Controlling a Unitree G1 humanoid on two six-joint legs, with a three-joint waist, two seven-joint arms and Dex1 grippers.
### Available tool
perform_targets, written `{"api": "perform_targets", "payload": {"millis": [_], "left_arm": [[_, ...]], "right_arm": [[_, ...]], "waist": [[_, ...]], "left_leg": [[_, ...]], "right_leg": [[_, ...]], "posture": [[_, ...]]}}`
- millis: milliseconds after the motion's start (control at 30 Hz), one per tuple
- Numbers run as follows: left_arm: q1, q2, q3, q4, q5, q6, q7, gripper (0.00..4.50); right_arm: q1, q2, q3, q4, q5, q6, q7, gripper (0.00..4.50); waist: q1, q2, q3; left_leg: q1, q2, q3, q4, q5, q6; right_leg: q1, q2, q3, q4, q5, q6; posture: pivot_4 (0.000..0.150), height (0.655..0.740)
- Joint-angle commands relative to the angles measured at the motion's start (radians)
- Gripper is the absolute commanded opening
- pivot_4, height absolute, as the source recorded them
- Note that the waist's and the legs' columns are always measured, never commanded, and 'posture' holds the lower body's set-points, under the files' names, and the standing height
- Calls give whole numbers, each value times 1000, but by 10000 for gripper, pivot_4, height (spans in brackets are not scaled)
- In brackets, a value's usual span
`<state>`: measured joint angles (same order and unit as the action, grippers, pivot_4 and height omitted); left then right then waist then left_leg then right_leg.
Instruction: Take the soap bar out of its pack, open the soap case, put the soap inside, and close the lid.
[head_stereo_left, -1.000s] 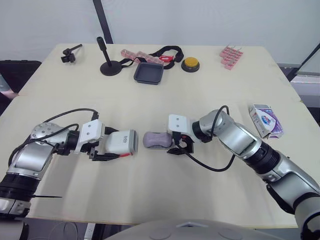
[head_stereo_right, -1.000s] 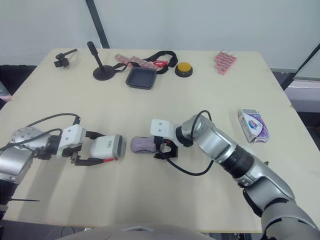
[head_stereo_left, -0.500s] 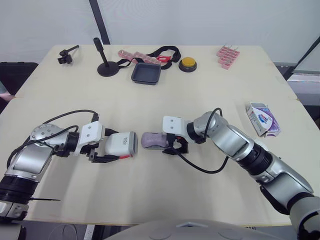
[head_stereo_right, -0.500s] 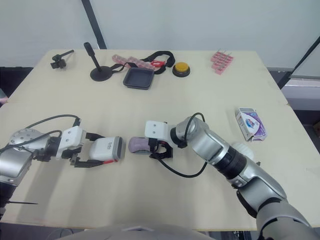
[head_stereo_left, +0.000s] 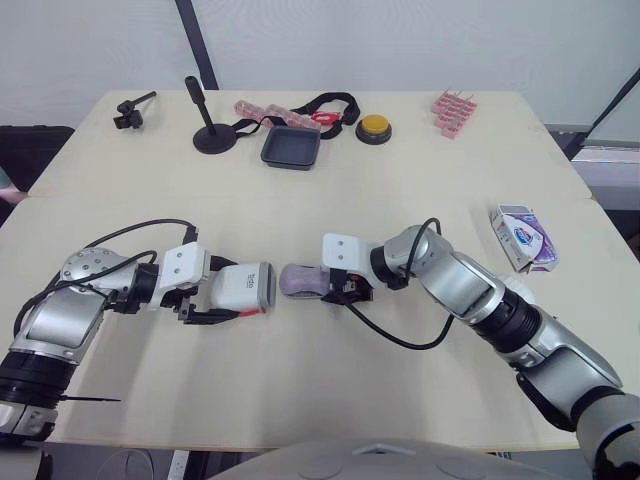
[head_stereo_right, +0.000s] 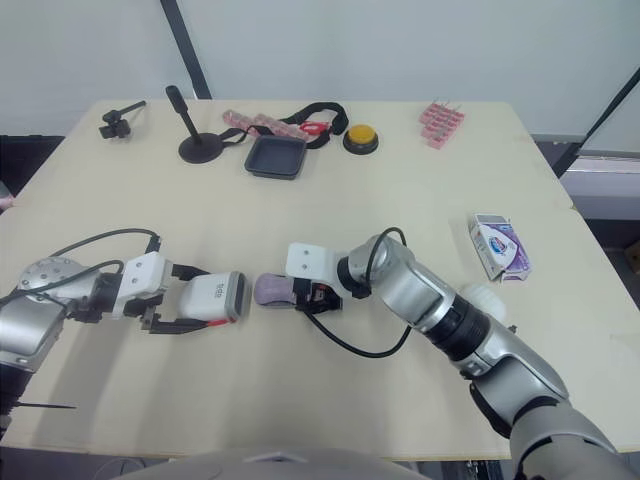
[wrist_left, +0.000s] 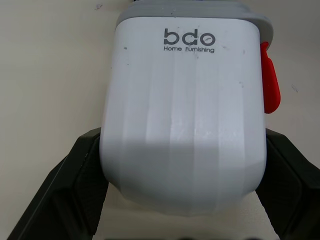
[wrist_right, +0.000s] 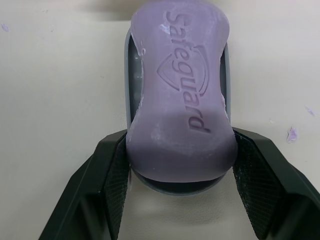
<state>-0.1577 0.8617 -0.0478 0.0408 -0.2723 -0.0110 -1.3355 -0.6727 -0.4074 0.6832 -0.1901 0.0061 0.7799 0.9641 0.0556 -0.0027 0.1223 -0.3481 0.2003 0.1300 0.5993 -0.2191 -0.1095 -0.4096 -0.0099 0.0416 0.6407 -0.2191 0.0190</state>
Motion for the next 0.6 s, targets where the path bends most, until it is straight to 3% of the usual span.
{"api": "perform_targets", "payload": {"millis": [33,233,600], "left_arm": [[-5,6,17,-10,-4,-14,3,35007],[-14,5,19,2,-2,-16,4,35007],[-54,-20,0,53,13,-38,8,35007]], "right_arm": [[8,0,-7,-3,0,15,-7,27033],[11,-26,-21,2,-15,-7,-10,27033],[77,-223,-103,-138,7,-18,42,27033]], "waist": [[0,0,0],[1,0,0],[23,0,0]], "left_leg": [[0,0,0,0,0,0],[1,0,0,0,0,0],[1,0,0,0,0,0]], "right_leg": [[0,0,0,0,0,0],[0,0,0,0,0,0],[0,0,0,-1,0,0]], "posture": [[1500,7400],[1500,7400],[1500,7400]]}}
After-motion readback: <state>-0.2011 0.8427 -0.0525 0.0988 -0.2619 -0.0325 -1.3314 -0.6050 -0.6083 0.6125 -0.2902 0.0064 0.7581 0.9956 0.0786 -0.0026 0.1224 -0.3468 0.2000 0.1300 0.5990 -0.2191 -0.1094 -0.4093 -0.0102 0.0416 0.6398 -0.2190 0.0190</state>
